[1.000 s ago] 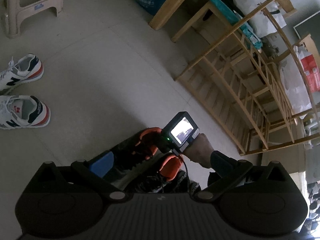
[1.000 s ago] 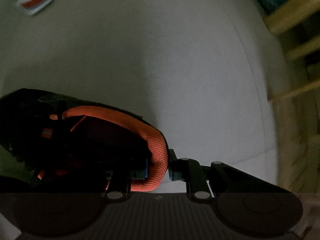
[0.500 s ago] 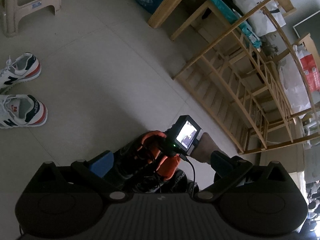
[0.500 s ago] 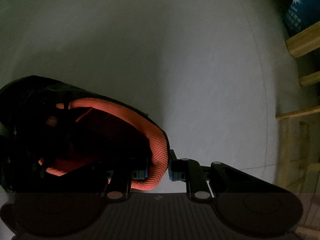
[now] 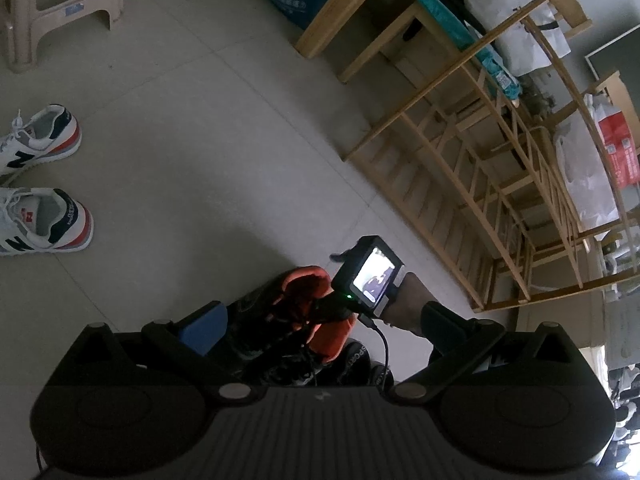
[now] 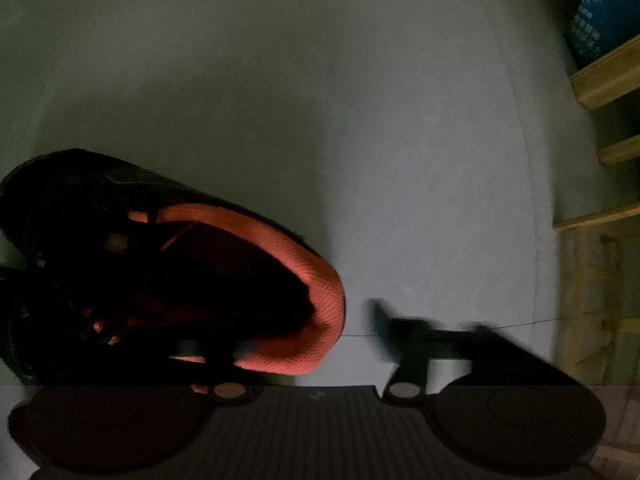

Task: Organize scattered shoes
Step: 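Set the sneaker straight beside its pair and release with the right tool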

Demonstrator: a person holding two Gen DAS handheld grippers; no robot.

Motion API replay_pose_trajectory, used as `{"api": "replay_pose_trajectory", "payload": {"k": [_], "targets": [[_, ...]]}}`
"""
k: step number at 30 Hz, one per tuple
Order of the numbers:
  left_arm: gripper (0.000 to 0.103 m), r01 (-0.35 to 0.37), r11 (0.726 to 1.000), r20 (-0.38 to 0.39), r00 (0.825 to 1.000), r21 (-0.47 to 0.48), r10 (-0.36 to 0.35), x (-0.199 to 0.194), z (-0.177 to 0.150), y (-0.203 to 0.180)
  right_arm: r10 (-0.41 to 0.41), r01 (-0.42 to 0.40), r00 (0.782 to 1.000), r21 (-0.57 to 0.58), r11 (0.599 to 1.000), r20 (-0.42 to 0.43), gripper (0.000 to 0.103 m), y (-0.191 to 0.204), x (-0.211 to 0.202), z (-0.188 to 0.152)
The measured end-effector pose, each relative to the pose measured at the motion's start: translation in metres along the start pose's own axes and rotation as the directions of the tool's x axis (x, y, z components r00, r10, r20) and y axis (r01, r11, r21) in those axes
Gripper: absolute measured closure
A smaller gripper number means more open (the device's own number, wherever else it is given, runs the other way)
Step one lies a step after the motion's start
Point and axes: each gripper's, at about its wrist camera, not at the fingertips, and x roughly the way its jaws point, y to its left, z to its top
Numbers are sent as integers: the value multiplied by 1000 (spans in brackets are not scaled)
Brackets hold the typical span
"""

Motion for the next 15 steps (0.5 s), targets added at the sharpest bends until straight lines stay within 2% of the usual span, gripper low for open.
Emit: {"api": "replay_pose_trajectory", "payload": {"k": [5, 11, 15], "targets": [[0, -8, 1000, 18, 1000, 15, 8, -1, 1, -3, 5, -9, 999, 88, 996, 39, 10, -24, -23, -7], [0, -50, 998, 32, 998, 29, 49, 7, 3, -3, -39, 18, 994, 205, 979, 99, 0, -31, -72, -26], [0, -144, 986, 30, 989, 82, 142, 21, -3, -6, -38, 4, 992, 270, 963, 123, 0, -6, -127, -50]]}}
